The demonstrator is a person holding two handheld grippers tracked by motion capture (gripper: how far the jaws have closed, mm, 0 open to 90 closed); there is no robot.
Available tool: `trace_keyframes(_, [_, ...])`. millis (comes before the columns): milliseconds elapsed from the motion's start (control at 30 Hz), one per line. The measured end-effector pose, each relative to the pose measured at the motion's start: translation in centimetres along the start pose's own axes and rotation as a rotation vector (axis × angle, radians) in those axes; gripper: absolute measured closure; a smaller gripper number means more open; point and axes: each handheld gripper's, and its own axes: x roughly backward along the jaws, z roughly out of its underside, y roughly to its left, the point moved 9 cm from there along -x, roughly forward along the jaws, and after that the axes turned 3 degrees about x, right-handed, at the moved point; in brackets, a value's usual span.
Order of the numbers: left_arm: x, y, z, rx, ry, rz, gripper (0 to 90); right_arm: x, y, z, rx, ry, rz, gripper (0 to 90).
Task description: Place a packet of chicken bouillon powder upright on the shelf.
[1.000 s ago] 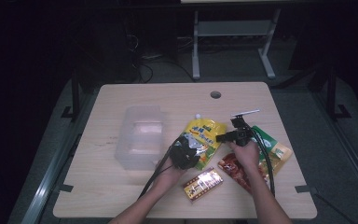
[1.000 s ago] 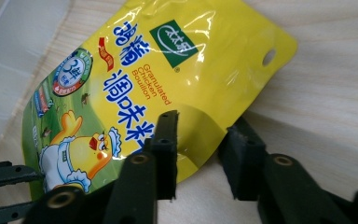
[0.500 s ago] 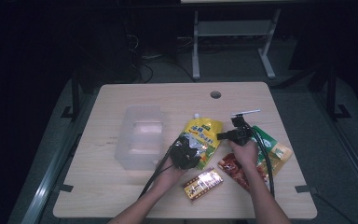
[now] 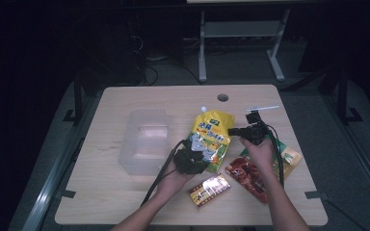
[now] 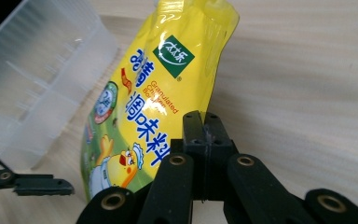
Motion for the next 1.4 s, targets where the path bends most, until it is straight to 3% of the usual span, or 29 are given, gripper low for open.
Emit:
trace_keyframes(233, [0.5,0.3,-0.3,0.021,-0.028,0.004,60.9,2.1,1.5,-1.3,0.096,-0.052,0.008,90.0])
trace_keyframes(300, [0.7,0.4,-0.4,0.02,-0.032,-0.003,57.7,3.0,2.2,-1.7,0.147,-0.069,0.007,90.0])
trace_keyframes(367, [0.7,0.5,-0.6,0.034,-0.048,-0.007,55.6,3.3,2.4,-1.8,0.16,-0.073,0.008,90.0])
trace_keyframes(500, [0.9,0.8,-0.8,0.054,-0.061,-0.013,45.9,4.7,3.3,-2.1,0.238,-0.105,0.008,90.0])
trace_keyframes(667, [1.1,0.9,-1.0,0.074,-0.075,-0.016,39.8,5.5,3.8,-2.1,0.288,-0.122,0.012,90.0])
trace_keyframes(733, [1.1,1.0,-1.1,0.083,-0.077,-0.02,35.9,6.2,4.3,-2.0,0.333,-0.135,0.009,90.0])
trace_keyframes(967, [0.8,1.1,-1.2,0.116,-0.085,-0.024,34.2,7.1,5.3,-1.4,0.404,-0.147,-0.011,89.9])
trace_keyframes(1167, [0.3,0.6,-1.1,0.121,-0.077,-0.014,36.3,7.6,5.8,-0.5,0.427,-0.148,-0.029,89.7])
trace_keyframes(1400, [0.0,0.0,-1.1,0.105,-0.067,0.016,48.6,8.0,6.2,0.5,0.437,-0.141,-0.044,89.3])
